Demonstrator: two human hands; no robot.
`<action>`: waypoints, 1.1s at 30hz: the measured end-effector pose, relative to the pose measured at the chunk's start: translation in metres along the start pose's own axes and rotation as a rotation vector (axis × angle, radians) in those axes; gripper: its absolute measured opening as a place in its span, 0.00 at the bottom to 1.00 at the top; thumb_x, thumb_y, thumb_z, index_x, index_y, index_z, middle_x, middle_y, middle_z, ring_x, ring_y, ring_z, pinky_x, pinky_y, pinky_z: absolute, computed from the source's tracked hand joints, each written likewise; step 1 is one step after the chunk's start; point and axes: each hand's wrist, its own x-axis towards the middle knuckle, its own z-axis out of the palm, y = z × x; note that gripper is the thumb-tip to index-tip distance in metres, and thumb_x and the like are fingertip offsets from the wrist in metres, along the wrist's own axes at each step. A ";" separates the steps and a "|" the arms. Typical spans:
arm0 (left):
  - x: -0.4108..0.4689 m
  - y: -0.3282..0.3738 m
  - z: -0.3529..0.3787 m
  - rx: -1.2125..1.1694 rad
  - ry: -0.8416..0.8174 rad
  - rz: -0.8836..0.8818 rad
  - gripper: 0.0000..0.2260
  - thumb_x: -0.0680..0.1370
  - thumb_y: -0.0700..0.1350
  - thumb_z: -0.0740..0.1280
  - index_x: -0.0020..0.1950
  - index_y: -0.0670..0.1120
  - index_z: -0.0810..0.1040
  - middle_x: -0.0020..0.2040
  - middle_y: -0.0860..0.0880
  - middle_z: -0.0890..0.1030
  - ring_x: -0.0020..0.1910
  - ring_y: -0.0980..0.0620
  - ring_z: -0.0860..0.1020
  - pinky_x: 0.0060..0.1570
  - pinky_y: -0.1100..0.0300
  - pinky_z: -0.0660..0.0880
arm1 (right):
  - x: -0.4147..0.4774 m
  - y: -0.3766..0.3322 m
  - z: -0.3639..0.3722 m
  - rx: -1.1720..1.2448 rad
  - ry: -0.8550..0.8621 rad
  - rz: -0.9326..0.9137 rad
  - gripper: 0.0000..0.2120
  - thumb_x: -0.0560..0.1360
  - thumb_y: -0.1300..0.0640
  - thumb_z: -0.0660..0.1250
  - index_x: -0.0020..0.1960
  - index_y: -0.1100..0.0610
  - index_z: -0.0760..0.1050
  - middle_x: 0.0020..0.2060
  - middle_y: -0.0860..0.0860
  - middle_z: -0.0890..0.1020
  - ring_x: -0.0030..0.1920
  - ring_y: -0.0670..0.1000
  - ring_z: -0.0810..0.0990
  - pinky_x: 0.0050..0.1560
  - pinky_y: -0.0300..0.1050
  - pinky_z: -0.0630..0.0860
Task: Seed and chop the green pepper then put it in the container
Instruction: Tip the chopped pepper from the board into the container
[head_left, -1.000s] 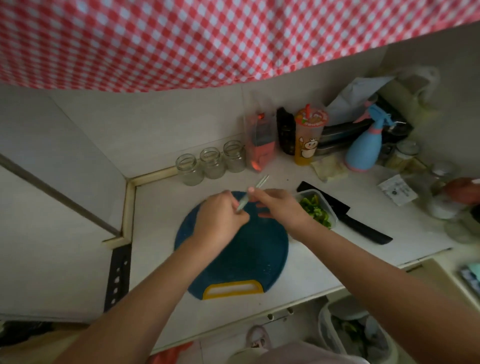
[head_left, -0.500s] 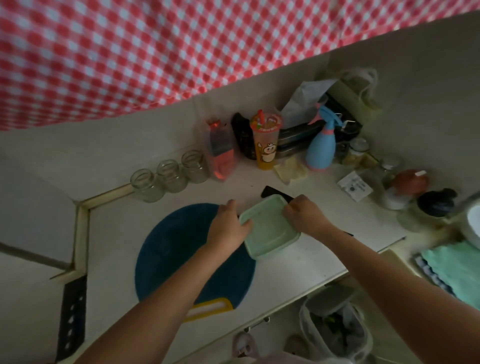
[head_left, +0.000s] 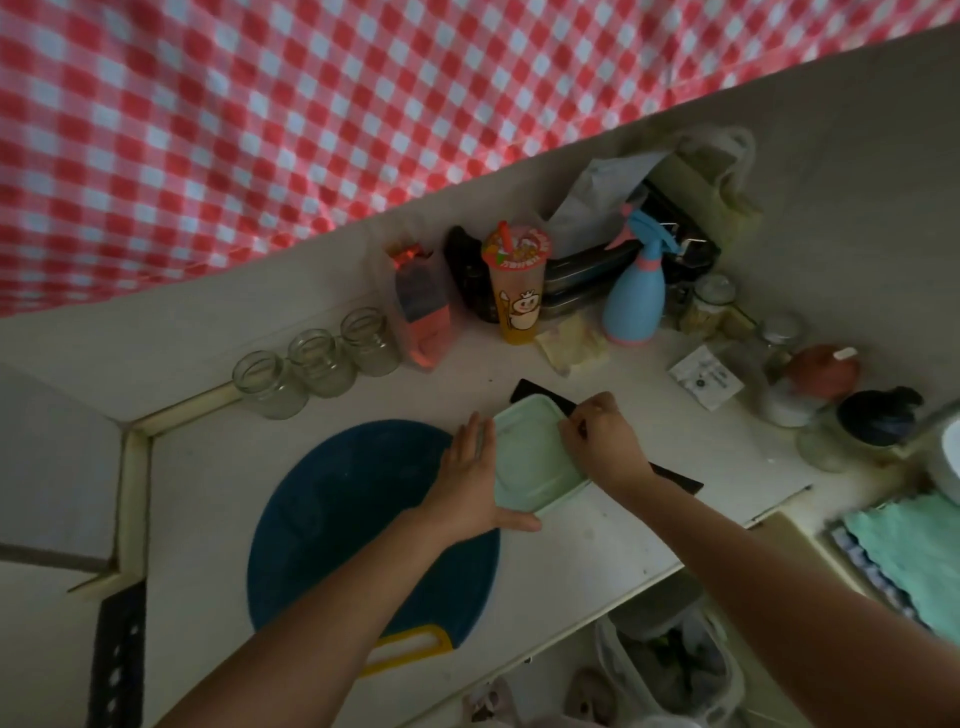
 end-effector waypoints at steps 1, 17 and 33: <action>0.003 0.000 0.001 0.020 0.004 0.000 0.62 0.63 0.65 0.73 0.74 0.43 0.31 0.76 0.45 0.33 0.75 0.46 0.36 0.75 0.47 0.41 | -0.001 0.001 0.001 0.019 0.018 0.003 0.11 0.79 0.55 0.62 0.52 0.63 0.75 0.54 0.57 0.71 0.42 0.56 0.76 0.46 0.42 0.71; 0.031 0.004 -0.001 0.231 -0.055 -0.020 0.65 0.59 0.68 0.73 0.74 0.39 0.31 0.75 0.39 0.42 0.74 0.39 0.46 0.73 0.49 0.47 | 0.009 0.015 0.025 -0.165 -0.063 0.014 0.22 0.81 0.56 0.52 0.74 0.50 0.61 0.61 0.57 0.75 0.55 0.60 0.78 0.53 0.48 0.74; -0.016 -0.036 -0.008 -0.969 0.211 -0.334 0.48 0.69 0.61 0.71 0.77 0.47 0.45 0.73 0.44 0.63 0.70 0.44 0.66 0.68 0.47 0.67 | -0.004 -0.029 0.019 -0.029 -0.039 0.070 0.16 0.81 0.61 0.52 0.67 0.60 0.66 0.54 0.60 0.80 0.54 0.62 0.79 0.55 0.53 0.75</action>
